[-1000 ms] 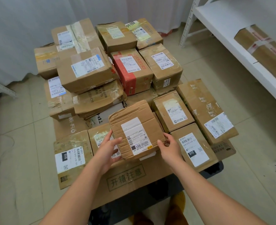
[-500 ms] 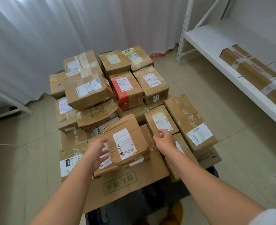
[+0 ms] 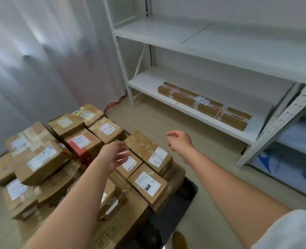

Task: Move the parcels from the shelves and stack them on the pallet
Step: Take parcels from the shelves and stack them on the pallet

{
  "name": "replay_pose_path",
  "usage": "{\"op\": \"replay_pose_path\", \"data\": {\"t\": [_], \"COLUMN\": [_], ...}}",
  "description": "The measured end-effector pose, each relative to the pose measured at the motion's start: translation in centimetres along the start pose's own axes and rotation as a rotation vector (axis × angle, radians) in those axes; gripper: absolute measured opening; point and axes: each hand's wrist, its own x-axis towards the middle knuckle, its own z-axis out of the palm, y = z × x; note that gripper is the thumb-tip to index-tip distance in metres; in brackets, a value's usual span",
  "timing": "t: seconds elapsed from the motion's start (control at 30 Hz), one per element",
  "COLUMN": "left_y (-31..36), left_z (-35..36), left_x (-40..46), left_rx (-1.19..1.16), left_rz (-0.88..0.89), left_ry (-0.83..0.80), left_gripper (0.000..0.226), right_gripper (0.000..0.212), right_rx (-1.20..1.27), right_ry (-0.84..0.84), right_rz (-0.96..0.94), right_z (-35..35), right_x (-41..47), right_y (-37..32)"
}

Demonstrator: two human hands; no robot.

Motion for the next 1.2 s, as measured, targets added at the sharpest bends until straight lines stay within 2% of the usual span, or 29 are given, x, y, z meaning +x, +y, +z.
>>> {"op": "replay_pose_path", "data": {"t": [0.07, 0.43, 0.63, 0.83, 0.9, 1.0, 1.1, 1.2], "left_y": [0.8, 1.5, -0.3, -4.3, -6.0, -7.9, -9.1, -9.4], "left_z": [3.6, 27.3, 41.8, 57.9, 62.5, 68.2, 72.4, 75.8], "left_x": [-2.2, -18.1, -26.5, -34.6, -37.2, -40.0, -41.6, -41.6], "left_rx": [0.056, 0.281, 0.38, 0.435, 0.43, 0.463, 0.449, 0.493], "left_rz": [0.02, 0.196, 0.285, 0.412, 0.379, 0.432, 0.393, 0.375], "left_ry": [-0.1, -0.572, -0.763, -0.874, -0.922, -0.94, -0.946, -0.911], "left_gripper": [0.018, 0.017, 0.013, 0.022, 0.027, 0.017, 0.02, 0.015], "right_gripper": [0.019, 0.024, 0.019, 0.026, 0.032, 0.044, 0.05, 0.041], "right_rx": [0.023, 0.213, 0.293, 0.245, 0.236, 0.102, 0.177, 0.308], "right_ry": [0.074, 0.473, 0.677, 0.883, 0.908, 0.941, 0.974, 0.921], "right_rz": [-0.001, -0.086, -0.109, -0.108, -0.09, -0.068, -0.055, -0.021], "right_z": [-4.0, -30.2, -44.4, -59.9, -64.3, -69.6, -73.9, -77.5], "right_x": [-2.2, -14.0, -17.6, -20.6, -21.5, -22.6, -22.9, -22.2], "right_y": [0.2, 3.4, 7.2, 11.6, 13.1, 14.9, 16.4, 18.0]}}
